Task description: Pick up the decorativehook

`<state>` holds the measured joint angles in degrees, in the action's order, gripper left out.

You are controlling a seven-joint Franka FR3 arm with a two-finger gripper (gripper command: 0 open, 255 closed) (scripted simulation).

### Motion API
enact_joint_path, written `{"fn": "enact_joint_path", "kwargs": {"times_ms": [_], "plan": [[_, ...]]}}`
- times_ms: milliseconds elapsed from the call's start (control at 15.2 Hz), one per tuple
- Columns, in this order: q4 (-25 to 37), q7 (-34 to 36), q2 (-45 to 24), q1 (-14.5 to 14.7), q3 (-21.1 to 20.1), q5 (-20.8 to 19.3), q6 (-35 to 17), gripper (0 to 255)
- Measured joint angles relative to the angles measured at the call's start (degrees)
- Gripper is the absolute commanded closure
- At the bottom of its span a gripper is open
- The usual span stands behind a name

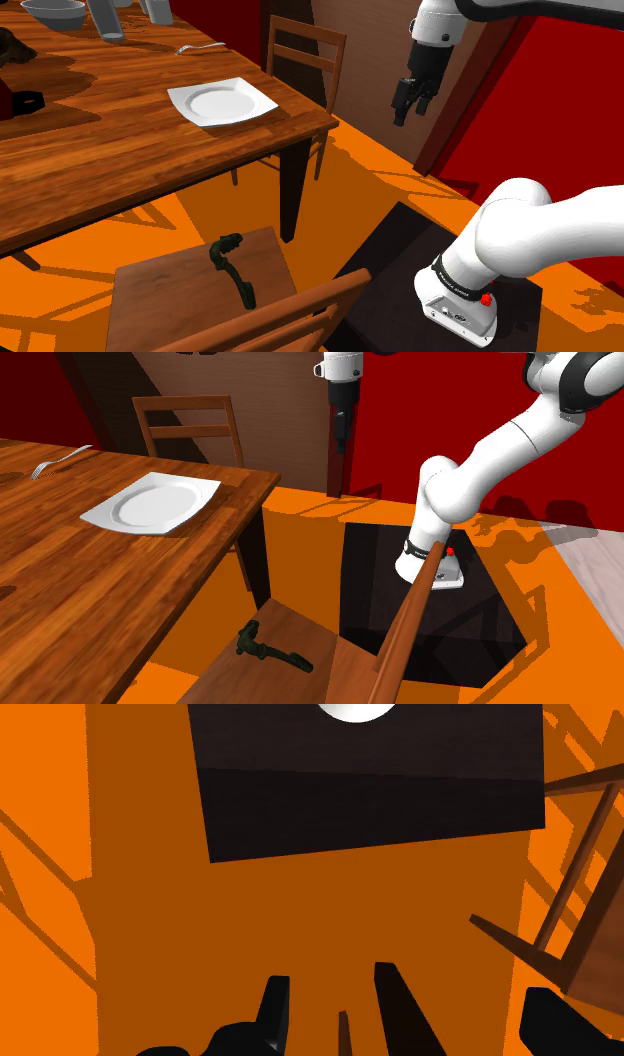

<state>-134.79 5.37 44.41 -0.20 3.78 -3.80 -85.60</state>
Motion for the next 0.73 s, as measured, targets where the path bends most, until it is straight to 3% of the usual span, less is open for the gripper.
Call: {"fn": "enact_joint_path", "kwargs": {"times_ms": [132, 726], "plan": [[-0.6, 0.4, 0.1, 0.2, -0.4, 0.3, -0.7, 0], [-9.5, 7.3, -1.1, 4.7, -8.0, 6.7, -14.1, 0]]}}
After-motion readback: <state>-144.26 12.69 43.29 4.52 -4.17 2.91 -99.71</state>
